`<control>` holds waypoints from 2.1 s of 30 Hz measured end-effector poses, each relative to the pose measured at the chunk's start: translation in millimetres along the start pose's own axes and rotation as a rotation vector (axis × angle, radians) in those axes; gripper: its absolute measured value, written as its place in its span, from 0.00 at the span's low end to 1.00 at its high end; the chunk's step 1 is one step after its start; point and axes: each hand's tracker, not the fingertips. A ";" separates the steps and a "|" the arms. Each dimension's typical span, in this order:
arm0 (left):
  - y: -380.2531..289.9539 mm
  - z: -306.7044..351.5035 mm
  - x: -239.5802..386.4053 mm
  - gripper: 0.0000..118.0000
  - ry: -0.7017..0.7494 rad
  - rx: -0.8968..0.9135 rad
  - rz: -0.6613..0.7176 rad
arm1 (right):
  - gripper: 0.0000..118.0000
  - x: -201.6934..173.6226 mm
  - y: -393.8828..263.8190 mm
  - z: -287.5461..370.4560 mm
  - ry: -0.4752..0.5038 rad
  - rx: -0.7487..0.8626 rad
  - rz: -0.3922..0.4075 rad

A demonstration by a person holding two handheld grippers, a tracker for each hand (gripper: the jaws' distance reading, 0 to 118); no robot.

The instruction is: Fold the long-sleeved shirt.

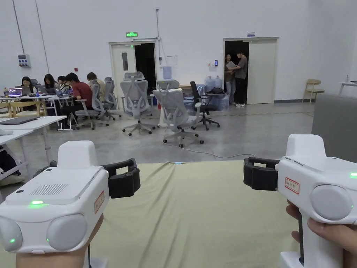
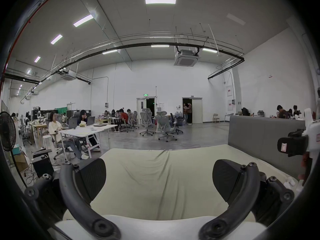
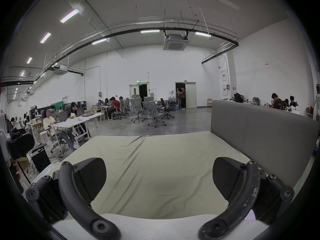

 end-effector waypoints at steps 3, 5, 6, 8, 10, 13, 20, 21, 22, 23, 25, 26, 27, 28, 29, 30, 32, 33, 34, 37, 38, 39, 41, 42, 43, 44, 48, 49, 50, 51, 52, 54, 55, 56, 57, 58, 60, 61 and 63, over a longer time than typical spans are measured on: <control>0.0 -0.8 -2.7 1.00 -0.002 -0.005 0.013 | 1.00 -0.5 0.0 0.7 -0.006 0.000 0.002; 0.1 -1.0 -2.9 1.00 0.003 -0.005 0.012 | 1.00 -2.0 0.2 0.8 -0.004 -0.002 -0.001; 0.4 -0.8 -2.7 1.00 0.004 -0.006 0.010 | 1.00 -1.1 0.4 1.1 -0.003 -0.003 -0.003; 0.8 -0.2 -4.2 1.00 0.004 -0.006 0.007 | 1.00 -1.8 0.5 1.8 0.000 -0.003 -0.001; 0.8 -0.7 -4.2 1.00 0.006 -0.005 0.007 | 1.00 -3.4 0.5 1.9 0.001 -0.003 0.002; 1.0 0.0 -6.1 1.00 0.003 -0.005 0.010 | 1.00 -4.6 0.8 1.6 0.001 -0.004 0.003; 0.8 -0.3 -7.6 1.00 0.000 -0.007 0.004 | 1.00 -7.3 0.5 3.9 0.001 -0.004 0.018; 1.1 0.1 -7.3 1.00 0.001 -0.005 0.005 | 1.00 -9.2 0.5 3.8 -0.007 -0.004 0.021; 1.4 0.5 -6.5 1.00 0.001 -0.002 0.006 | 1.00 -10.6 0.5 3.7 -0.009 -0.003 0.022; 1.7 0.9 -7.0 1.00 0.000 0.002 0.008 | 1.00 -7.6 0.7 4.3 -0.009 -0.003 0.021; 2.5 1.1 -8.2 1.00 -0.003 0.003 0.011 | 1.00 -7.3 1.2 4.2 -0.006 -0.008 0.014; 2.6 1.2 -6.4 1.00 -0.004 0.001 0.010 | 1.00 -5.6 1.4 4.2 -0.005 -0.009 0.009; 2.3 1.4 -6.0 1.00 -0.007 0.000 0.003 | 1.00 -4.7 1.5 4.2 -0.005 -0.009 0.008; 2.0 1.5 -6.0 1.00 -0.002 0.002 -0.001 | 1.00 -5.9 1.6 4.0 -0.006 -0.010 0.011; 1.5 1.6 -4.6 1.00 0.003 0.006 -0.007 | 1.00 -7.7 1.6 4.0 -0.007 -0.010 0.017; 1.3 1.7 -3.6 1.00 0.002 0.008 -0.013 | 1.00 -6.2 1.6 3.8 -0.008 -0.009 0.018; 1.4 1.8 -5.6 1.00 0.001 0.008 -0.012 | 1.00 -6.9 2.0 3.8 -0.008 -0.009 0.020; 1.9 2.5 -4.7 1.00 -0.004 0.007 -0.010 | 1.00 -8.4 2.1 3.9 -0.004 -0.009 0.018; 2.2 3.0 -3.6 1.00 -0.006 0.006 -0.007 | 1.00 -6.1 2.3 4.2 -0.001 -0.010 0.017; 2.5 3.8 -6.5 1.00 -0.014 0.009 -0.001 | 1.00 -9.7 1.7 4.3 -0.009 0.000 0.027; 2.8 3.3 -4.4 1.00 -0.014 0.009 0.000 | 1.00 -8.5 1.9 4.2 -0.013 0.003 0.031; 2.8 3.6 -5.5 1.00 -0.017 0.010 0.003 | 1.00 -7.5 2.1 4.2 -0.019 0.008 0.036; 2.5 3.6 -4.2 1.00 -0.016 0.009 -0.009 | 1.00 -9.6 2.7 4.4 -0.025 0.013 0.036; 1.9 3.4 -2.1 1.00 -0.001 0.010 -0.032 | 1.00 -9.0 3.0 4.2 -0.026 0.012 0.034; 0.5 3.0 -0.3 1.00 0.020 0.018 -0.068 | 1.00 -5.3 3.5 3.4 -0.027 0.010 0.028; -0.1 2.6 -0.1 1.00 0.028 0.021 -0.082 | 1.00 -6.0 3.6 3.0 -0.028 0.008 0.024; -0.8 3.6 2.5 1.00 0.040 0.025 -0.097 | 1.00 -5.0 3.2 1.5 -0.023 -0.001 0.015; 0.3 4.8 1.8 1.00 0.032 0.026 -0.090 | 1.00 -6.8 2.8 1.3 -0.017 -0.005 0.016; 1.7 5.0 3.1 1.00 0.025 0.025 -0.081 | 1.00 -4.9 2.7 1.7 -0.015 -0.007 0.014; 2.4 5.2 2.2 1.00 0.019 0.024 -0.073 | 1.00 -4.5 2.6 1.9 -0.014 -0.008 0.015; 2.9 5.4 0.6 1.00 0.012 0.024 -0.063 | 1.00 -6.0 2.4 2.0 -0.012 -0.010 0.016; 3.2 4.4 0.6 1.00 0.003 0.021 -0.050 | 1.00 -7.3 2.1 2.2 -0.012 -0.010 0.016; 3.0 4.1 -0.6 1.00 0.000 0.017 -0.045 | 1.00 -5.6 2.3 2.2 -0.012 -0.010 0.016; 2.7 3.8 -2.0 1.00 0.000 0.013 -0.042 | 1.00 -6.8 2.3 2.2 -0.011 -0.010 0.017; 2.4 3.5 -2.4 1.00 0.000 0.010 -0.039 | 1.00 -8.5 2.2 2.3 -0.011 -0.010 0.019; 2.3 3.2 -1.5 1.00 0.001 0.008 -0.035 | 1.00 -9.3 2.2 2.4 -0.012 -0.009 0.022; 2.2 3.9 -4.7 1.00 0.001 0.006 -0.021 | 1.00 -7.6 2.6 2.7 -0.010 -0.008 0.024; 2.3 4.0 -4.7 1.00 -0.001 0.006 -0.017 | 1.00 -9.6 2.7 2.8 -0.009 -0.007 0.026; 2.8 3.5 -4.3 1.00 -0.001 0.004 -0.015 | 1.00 -7.4 3.0 2.3 -0.008 -0.007 0.026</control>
